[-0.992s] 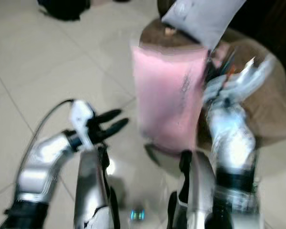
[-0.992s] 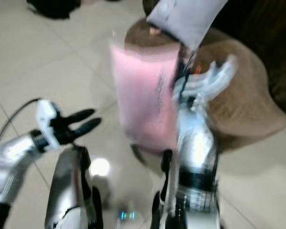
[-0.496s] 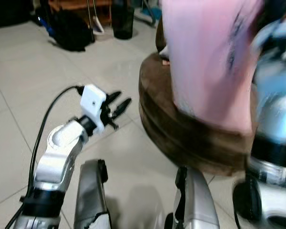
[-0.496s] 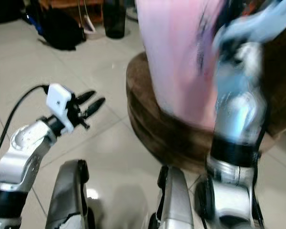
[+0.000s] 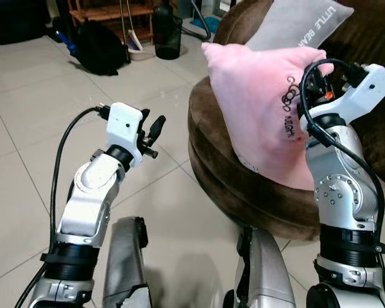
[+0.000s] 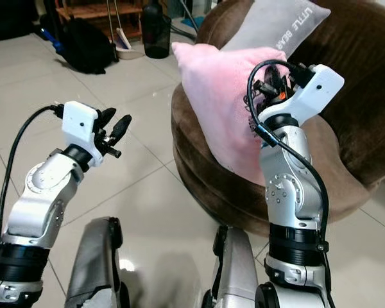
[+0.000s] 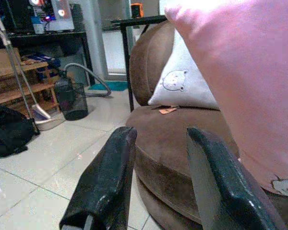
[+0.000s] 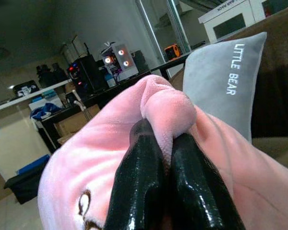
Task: Move the pillow to the sofa from floor
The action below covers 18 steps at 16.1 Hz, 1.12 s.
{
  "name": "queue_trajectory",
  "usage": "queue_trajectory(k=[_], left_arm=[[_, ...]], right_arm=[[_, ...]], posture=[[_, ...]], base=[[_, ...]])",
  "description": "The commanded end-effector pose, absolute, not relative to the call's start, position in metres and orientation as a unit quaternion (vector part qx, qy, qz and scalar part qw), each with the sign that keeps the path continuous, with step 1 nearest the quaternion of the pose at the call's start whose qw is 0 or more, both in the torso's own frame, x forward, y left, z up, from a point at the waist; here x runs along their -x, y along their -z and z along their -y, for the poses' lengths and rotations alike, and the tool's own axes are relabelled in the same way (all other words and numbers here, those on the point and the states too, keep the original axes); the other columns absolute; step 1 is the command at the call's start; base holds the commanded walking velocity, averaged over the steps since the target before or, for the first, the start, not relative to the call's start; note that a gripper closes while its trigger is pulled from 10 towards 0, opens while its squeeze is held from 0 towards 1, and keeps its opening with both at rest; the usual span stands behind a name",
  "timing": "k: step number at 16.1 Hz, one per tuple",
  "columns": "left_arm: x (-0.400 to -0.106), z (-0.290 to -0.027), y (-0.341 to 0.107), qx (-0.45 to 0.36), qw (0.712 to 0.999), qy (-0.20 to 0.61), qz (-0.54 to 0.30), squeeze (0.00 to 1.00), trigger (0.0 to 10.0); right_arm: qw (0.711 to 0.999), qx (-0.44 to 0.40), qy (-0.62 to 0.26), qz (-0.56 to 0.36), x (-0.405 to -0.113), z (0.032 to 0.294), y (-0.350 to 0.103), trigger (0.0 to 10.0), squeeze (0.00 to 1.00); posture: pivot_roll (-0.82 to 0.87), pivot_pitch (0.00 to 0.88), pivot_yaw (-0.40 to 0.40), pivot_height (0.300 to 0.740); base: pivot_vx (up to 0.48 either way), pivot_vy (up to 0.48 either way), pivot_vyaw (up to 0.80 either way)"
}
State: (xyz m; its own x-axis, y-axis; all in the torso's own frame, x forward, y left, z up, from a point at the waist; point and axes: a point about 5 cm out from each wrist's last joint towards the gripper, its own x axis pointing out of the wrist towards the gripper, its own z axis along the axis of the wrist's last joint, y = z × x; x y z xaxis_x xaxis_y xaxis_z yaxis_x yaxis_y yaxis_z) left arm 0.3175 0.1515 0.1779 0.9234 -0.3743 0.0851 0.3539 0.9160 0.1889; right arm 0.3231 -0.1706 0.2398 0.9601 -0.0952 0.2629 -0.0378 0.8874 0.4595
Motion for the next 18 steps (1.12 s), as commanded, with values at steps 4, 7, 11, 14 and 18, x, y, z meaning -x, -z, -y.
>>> queue_trajectory(k=[4,7,11,14,18], left_arm=[[-0.319,-0.148,-0.177,-0.085,0.979,0.173,0.060,0.00,10.0],[-0.315,-0.144,-0.171,-0.083,0.980,0.170,0.058,0.00,10.0],[-0.312,-0.139,-0.165,-0.090,0.978,0.185,0.045,0.00,10.0],[-0.312,-0.134,-0.164,-0.093,0.974,0.199,0.046,0.00,10.0],[-0.315,-0.126,-0.168,-0.086,0.974,0.202,0.057,0.00,10.0]], right_arm=[[0.966,-0.218,0.029,0.135,-0.319,0.175,-0.238,10.0,0.00],[0.971,-0.194,0.043,0.133,-0.315,0.180,-0.237,10.0,0.00],[0.974,-0.194,0.055,0.105,-0.300,0.189,-0.220,10.0,0.00],[0.977,-0.184,0.056,0.097,-0.293,0.185,-0.216,10.0,0.00],[0.978,-0.174,0.062,0.101,-0.289,0.185,-0.217,10.0,0.00]], posture=[[0.06,0.005,-0.074,0.555],[0.06,0.000,-0.092,0.575],[0.04,0.012,-0.066,0.610],[0.03,0.000,-0.061,0.630],[0.02,0.000,-0.065,0.665]], base=[[0.000,0.000,0.00],[0.000,0.000,0.00],[0.000,0.000,0.00],[0.000,0.000,0.00],[0.000,0.000,0.00]])
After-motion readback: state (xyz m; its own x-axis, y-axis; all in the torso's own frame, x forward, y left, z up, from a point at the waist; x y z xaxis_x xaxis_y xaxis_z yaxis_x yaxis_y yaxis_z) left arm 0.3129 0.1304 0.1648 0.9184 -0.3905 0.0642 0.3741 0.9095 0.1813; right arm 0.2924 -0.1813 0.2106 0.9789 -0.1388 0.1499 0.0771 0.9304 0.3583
